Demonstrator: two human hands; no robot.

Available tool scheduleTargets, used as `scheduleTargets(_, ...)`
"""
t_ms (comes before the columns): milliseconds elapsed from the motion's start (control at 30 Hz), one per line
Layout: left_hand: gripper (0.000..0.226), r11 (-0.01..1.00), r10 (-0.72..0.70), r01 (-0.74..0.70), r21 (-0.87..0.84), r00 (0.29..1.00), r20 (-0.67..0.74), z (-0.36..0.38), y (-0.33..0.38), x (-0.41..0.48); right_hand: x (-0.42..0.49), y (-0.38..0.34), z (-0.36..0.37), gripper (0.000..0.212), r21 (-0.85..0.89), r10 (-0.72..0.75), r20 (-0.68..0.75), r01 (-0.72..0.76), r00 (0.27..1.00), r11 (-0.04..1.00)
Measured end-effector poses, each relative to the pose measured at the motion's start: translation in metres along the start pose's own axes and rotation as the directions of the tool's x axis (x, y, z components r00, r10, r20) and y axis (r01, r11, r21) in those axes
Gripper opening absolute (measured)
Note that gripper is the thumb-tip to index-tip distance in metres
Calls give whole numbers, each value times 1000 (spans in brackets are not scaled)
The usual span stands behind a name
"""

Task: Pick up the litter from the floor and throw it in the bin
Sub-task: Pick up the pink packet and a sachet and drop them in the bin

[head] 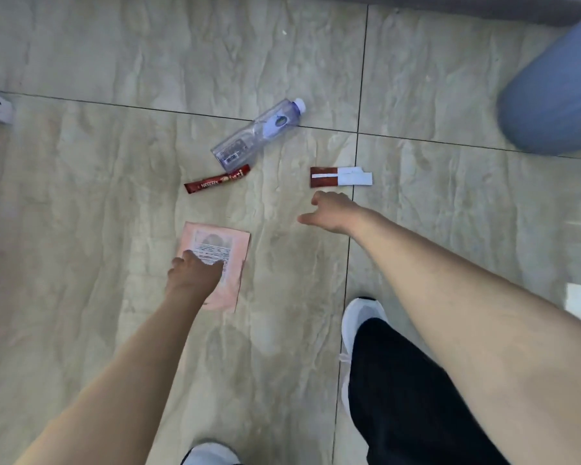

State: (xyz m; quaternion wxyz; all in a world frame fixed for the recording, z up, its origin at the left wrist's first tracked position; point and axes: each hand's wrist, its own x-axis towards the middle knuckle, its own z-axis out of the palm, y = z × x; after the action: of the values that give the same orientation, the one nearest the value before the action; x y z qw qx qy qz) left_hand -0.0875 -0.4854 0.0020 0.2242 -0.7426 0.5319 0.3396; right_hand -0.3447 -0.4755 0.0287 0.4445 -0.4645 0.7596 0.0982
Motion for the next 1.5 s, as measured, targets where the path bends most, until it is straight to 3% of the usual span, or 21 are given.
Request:
scheduleTargets(133,86,991,-113,110,-71,993,-41,27,-15,70,68,10,8,56,-58,-10,-108,4,994,998)
scheduleTargets(233,101,985,-140,128,-117,985,-98,44,-17,98,107,18,8,54,-128,43,-251,-77,967,989)
scheduleTargets(333,98,992,-64,33,-118,960,-272,61,-15,111,134,30,8,51,-177,104,-343,-173,933,969)
scheduleTargets(433,95,993,21,-56,-104,951,-308,64,-4,118,150,35,7,52,-226,115,-409,-223,905,948)
scheduleTargets(533,77,991,23,-57,-121,963,-267,55,10,123,159,35,3,52,-228,141,-425,-257,894,939)
scheduleTargets(667,29,988,140,-149,-36,971,-193,42,24,123,164,41,-2,45,-251,182,-345,-277,921,927)
scheduleTargets(800,25,983,165,-173,-55,978,-128,25,48,107,155,41,-16,46,-148,155,-305,-207,940,967)
scheduleTargets(1000,22,868,281,-256,-425,960,-3,-32,107,41,92,29,-88,22,143,187,-272,-152,944,978)
scheduleTargets(1067,24,833,284,-233,-502,958,26,-53,130,7,60,38,-117,23,237,212,-257,-151,943,960)
scheduleTargets(1167,25,848,261,-200,-491,964,58,-82,161,-55,0,64,-160,23,394,239,-229,-134,944,909)
scheduleTargets(1267,25,869,243,-171,-465,965,101,-111,182,-112,-56,82,-194,28,433,217,-200,-112,955,894)
scheduleTargets(1500,22,863,355,-269,-427,925,135,-165,280,-217,-132,126,-299,28,549,256,-251,-81,933,832)
